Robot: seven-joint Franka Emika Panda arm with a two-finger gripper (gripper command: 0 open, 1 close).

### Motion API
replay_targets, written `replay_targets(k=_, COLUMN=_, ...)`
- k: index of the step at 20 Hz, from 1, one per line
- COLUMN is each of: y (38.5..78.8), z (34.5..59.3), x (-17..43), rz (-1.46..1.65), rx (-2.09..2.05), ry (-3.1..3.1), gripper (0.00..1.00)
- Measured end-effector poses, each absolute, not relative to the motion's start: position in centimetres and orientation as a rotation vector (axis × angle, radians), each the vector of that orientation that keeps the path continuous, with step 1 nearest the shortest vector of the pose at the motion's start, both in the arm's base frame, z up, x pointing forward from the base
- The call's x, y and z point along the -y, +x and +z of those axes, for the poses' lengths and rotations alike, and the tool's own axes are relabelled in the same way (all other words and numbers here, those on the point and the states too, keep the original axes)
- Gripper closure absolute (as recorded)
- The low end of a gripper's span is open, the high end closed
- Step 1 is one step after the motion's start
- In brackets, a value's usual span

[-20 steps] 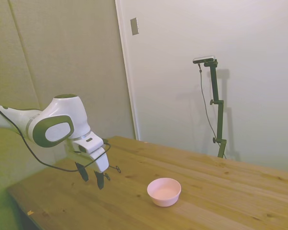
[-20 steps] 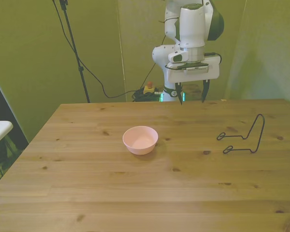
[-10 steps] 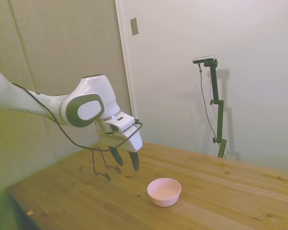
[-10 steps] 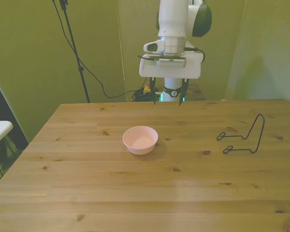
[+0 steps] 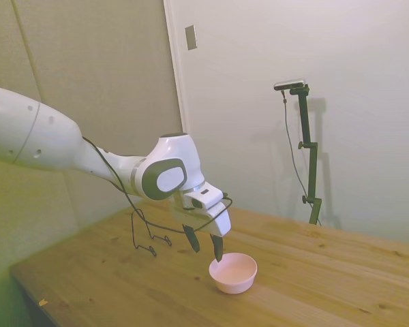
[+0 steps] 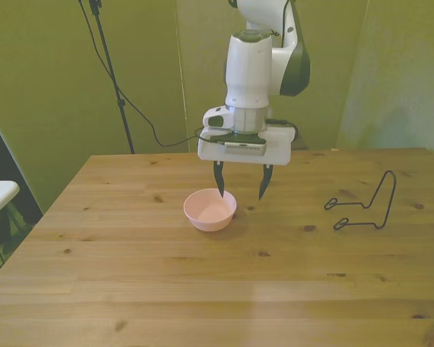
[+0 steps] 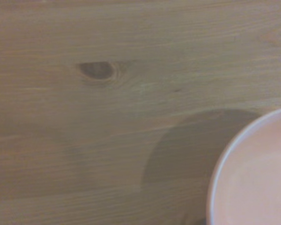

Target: Load the bowl

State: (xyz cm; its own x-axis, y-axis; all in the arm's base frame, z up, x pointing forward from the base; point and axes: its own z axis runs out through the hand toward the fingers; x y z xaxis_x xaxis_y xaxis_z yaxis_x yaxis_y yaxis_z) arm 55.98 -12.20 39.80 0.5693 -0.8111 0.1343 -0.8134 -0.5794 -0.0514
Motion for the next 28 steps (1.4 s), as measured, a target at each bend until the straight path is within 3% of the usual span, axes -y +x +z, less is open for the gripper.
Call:
replay_targets(k=3, y=56.6, z=38.2, x=12.9, rz=0.218, rx=1.456, ry=2.751, gripper=0.0)
replay_targets(k=4, y=56.7, z=37.8, x=13.1, rz=0.214, rx=1.461, ry=2.746, gripper=1.0)
replay_targets(k=11, y=57.2, z=36.5, x=13.3, rz=0.205, rx=1.481, ry=2.728, gripper=1.0)
replay_targets(k=28, y=56.8, z=36.5, x=15.1, rz=0.204, rx=1.515, ry=2.706, gripper=1.0)
